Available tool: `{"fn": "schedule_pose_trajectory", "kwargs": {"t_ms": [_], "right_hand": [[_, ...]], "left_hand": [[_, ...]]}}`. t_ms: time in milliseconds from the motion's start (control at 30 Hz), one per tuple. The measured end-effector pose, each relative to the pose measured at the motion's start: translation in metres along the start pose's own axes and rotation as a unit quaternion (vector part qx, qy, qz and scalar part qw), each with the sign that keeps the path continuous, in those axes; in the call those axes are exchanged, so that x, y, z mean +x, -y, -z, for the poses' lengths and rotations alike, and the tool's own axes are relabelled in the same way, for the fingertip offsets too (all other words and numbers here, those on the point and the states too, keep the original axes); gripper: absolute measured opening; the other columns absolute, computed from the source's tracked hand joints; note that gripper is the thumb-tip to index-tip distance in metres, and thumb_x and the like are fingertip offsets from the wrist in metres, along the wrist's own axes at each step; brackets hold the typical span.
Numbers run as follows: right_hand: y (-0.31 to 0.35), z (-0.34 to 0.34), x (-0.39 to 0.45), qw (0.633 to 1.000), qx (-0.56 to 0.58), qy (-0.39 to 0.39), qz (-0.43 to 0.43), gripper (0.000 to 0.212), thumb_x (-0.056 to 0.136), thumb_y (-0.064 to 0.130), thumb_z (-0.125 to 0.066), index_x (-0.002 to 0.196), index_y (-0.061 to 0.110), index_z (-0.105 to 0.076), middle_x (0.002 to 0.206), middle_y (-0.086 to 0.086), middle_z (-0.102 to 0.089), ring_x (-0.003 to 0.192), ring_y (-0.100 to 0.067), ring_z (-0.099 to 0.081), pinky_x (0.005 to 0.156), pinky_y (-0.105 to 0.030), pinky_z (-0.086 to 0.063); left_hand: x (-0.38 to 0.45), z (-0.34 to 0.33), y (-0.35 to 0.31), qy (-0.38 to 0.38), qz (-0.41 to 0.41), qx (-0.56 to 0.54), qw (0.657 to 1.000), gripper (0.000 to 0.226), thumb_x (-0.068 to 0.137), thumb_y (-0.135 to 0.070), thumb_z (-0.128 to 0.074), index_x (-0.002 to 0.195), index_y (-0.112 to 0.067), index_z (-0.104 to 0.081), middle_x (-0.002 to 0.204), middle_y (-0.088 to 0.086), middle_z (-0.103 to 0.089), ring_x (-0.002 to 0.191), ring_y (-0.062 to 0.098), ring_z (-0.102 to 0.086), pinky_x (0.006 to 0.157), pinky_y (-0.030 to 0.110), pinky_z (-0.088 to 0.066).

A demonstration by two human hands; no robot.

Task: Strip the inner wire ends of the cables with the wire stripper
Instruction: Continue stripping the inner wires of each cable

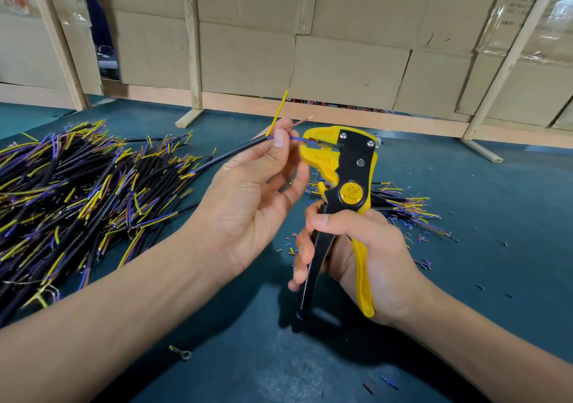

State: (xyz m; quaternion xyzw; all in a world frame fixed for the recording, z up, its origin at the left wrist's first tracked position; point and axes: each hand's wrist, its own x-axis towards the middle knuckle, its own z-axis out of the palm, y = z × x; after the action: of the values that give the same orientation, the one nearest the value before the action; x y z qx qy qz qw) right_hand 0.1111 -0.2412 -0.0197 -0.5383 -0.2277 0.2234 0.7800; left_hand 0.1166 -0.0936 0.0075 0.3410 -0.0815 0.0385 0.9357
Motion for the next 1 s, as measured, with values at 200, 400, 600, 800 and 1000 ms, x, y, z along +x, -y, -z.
{"fn": "schedule_pose_trajectory", "kwargs": {"t_ms": [200,400,600,800,1000], "right_hand": [[-0.0011,0.0020,0.0012,1.000,-0.003,0.000,0.009,0.005,0.082,0.014,-0.061,0.079,0.010,-0.062,0.064,-0.018,-0.057,0.053,-0.034,-0.061,0.061,-0.049,-0.055],[-0.0045,0.0041,0.0023,0.999,0.019,0.044,0.018,0.017,0.079,0.019,-0.067,0.087,0.005,-0.062,0.075,-0.022,-0.062,0.065,-0.038,-0.065,0.068,-0.053,-0.057],[-0.0041,0.0050,0.0032,0.999,0.017,0.046,0.015,0.016,0.080,0.019,-0.066,0.087,0.005,-0.062,0.075,-0.022,-0.062,0.066,-0.038,-0.066,0.068,-0.053,-0.057],[-0.0019,0.0039,0.0018,1.000,0.000,0.030,0.007,0.011,0.075,0.019,-0.065,0.079,0.009,-0.063,0.068,-0.019,-0.060,0.058,-0.037,-0.064,0.063,-0.050,-0.057],[-0.0010,0.0035,0.0022,1.000,-0.011,0.010,0.002,0.008,0.072,0.018,-0.063,0.075,0.010,-0.062,0.064,-0.018,-0.058,0.054,-0.035,-0.061,0.060,-0.048,-0.055]], "left_hand": [[-0.0004,-0.0007,0.0017,-0.019,0.003,-0.027,0.999,0.013,0.082,-0.013,-0.068,0.092,-0.012,-0.076,0.087,0.000,-0.072,0.082,0.011,-0.069,0.079,0.025,-0.058],[-0.0011,-0.0008,0.0009,-0.021,-0.002,-0.015,1.000,0.016,0.084,-0.015,-0.067,0.098,-0.013,-0.075,0.091,-0.001,-0.070,0.091,0.014,-0.065,0.083,0.026,-0.058],[-0.0002,0.0002,0.0012,-0.022,-0.003,-0.012,1.000,0.013,0.082,-0.015,-0.068,0.089,-0.014,-0.079,0.092,-0.001,-0.071,0.087,0.012,-0.066,0.082,0.027,-0.058],[0.0011,0.0011,0.0009,-0.017,-0.004,-0.016,1.000,0.014,0.083,-0.015,-0.068,0.094,-0.013,-0.078,0.089,-0.001,-0.070,0.085,0.011,-0.067,0.082,0.026,-0.057],[0.0008,0.0015,0.0018,-0.028,0.000,-0.026,0.999,0.015,0.085,-0.014,-0.068,0.098,-0.010,-0.075,0.089,0.002,-0.071,0.091,0.015,-0.068,0.086,0.029,-0.058]]}}
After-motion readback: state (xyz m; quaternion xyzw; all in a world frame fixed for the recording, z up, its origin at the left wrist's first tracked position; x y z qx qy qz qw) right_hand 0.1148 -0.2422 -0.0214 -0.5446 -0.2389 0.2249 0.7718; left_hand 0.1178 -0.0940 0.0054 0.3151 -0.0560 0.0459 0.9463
